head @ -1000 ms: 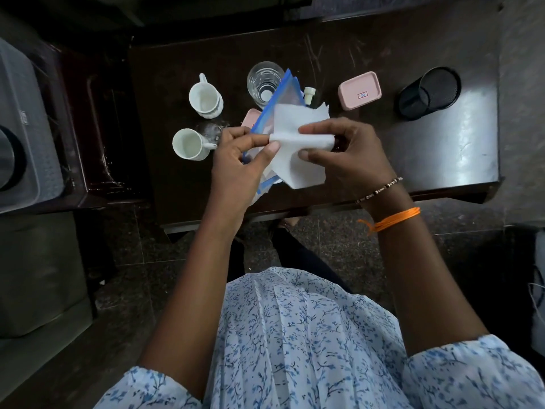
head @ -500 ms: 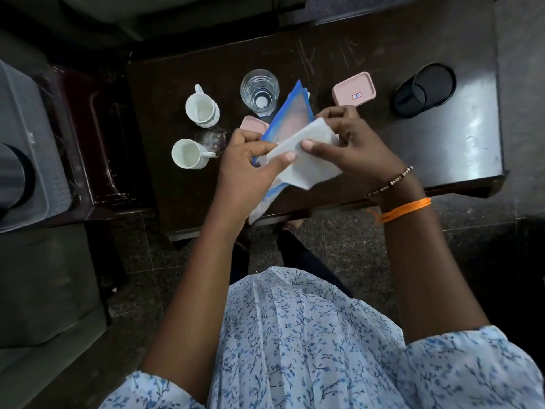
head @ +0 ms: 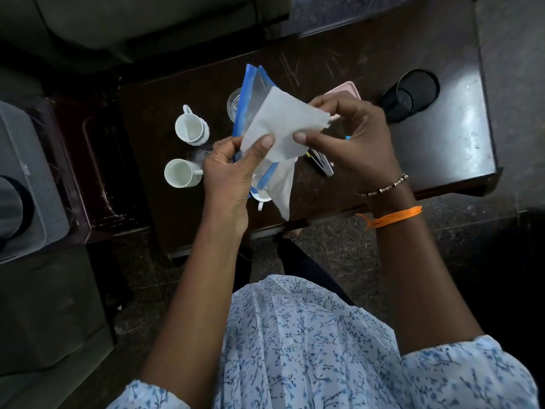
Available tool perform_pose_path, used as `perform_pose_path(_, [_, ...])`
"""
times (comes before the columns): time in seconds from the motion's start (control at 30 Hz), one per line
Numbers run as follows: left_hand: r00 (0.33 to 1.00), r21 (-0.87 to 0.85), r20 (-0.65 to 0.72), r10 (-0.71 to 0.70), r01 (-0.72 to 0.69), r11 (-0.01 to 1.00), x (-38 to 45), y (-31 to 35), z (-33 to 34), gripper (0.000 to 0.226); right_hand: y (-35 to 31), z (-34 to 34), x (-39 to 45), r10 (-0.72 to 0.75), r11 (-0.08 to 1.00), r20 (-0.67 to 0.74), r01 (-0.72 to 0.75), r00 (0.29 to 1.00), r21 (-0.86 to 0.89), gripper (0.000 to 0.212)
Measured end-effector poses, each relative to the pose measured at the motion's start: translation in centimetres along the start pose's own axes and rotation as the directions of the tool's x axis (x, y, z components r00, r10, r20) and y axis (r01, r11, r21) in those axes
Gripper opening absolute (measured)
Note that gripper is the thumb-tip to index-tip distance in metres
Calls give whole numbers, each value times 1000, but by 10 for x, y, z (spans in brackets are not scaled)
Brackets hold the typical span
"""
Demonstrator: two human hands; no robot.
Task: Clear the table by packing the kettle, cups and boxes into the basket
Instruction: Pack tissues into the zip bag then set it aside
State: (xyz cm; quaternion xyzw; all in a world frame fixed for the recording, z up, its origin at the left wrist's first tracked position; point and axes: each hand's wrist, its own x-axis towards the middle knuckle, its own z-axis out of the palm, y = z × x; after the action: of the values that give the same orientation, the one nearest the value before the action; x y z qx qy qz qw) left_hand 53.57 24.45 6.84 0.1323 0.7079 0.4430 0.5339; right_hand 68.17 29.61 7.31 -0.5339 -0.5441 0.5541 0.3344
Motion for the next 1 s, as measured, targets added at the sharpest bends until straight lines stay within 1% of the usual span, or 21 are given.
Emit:
perform_pose_path(0.07, [999, 47, 12, 47, -48, 998, 2, 3, 1, 41, 0, 4, 4, -9, 997, -18, 10, 1000, 83, 16])
perform_pose_path(0.1, [998, 67, 22, 66, -67, 995, 3, 4, 1, 40, 1, 5, 7, 10, 993, -14, -8, 1000, 117, 15])
perform_pose_path(0.2, [995, 81, 16, 94, -95, 992, 7, 4, 2, 21, 6, 11, 13, 104, 986, -32, -99, 994, 135, 11])
perform_pose_path(0.23, [995, 105, 4, 97, -97, 990, 9, 3, 3, 14, 8, 11, 14, 134, 985, -47, -128, 990, 119, 12])
perform_pose_path(0.3, [996, 138, -21, 89, -85, 987, 12, 1, 7, 9, 13, 11, 14, 168, 977, -33, -162, 985, 136, 26])
perform_pose_path(0.37, [997, 122, -36, 68, -63, 991, 12, 0, 13, 14, 16, 9, 11, 163, 969, -3, -159, 987, 190, 39])
perform_pose_path(0.4, [998, 111, -37, 60, -55, 992, 12, 0, 16, 16, 17, 8, 10, 154, 966, -8, -149, 988, 213, 41])
perform_pose_path(0.47, [997, 115, -29, 65, -62, 991, 11, 1, 23, 17, 19, 5, 8, 148, 958, -59, -128, 987, 258, 36])
perform_pose_path(0.57, [995, 171, 6, 100, -100, 980, 12, 4, 32, 20, 20, -3, 9, 142, 959, -116, -108, 983, 261, 23])
perform_pose_path(0.63, [991, 231, 42, 128, -135, 964, 13, 6, 38, 24, 22, -11, 10, 119, 964, -144, -80, 982, 253, 24])
perform_pose_path(0.7, [982, 331, 91, 168, -189, 925, 16, 5, 44, 29, 26, -22, 11, 108, 970, -200, -59, 974, 237, 22])
perform_pose_path(0.77, [968, 432, 136, 213, -251, 866, 16, 3, 50, 30, 32, -36, 14, 139, 968, -278, -71, 950, 240, 27])
perform_pose_path(0.83, [953, 507, 186, 239, -302, 807, 15, 1, 57, 27, 37, -52, 17, 196, 943, -338, -82, 920, 324, 28])
perform_pose_path(0.93, [930, 588, 290, 223, -358, 725, 10, 0, 65, 24, 47, -76, 22, 264, 911, -421, -81, 868, 404, 24])
perform_pose_path(1.0, [912, 628, 357, 203, -395, 671, 6, -1, 70, 22, 59, -93, 28, 296, 928, -494, -123, 817, 352, 23])
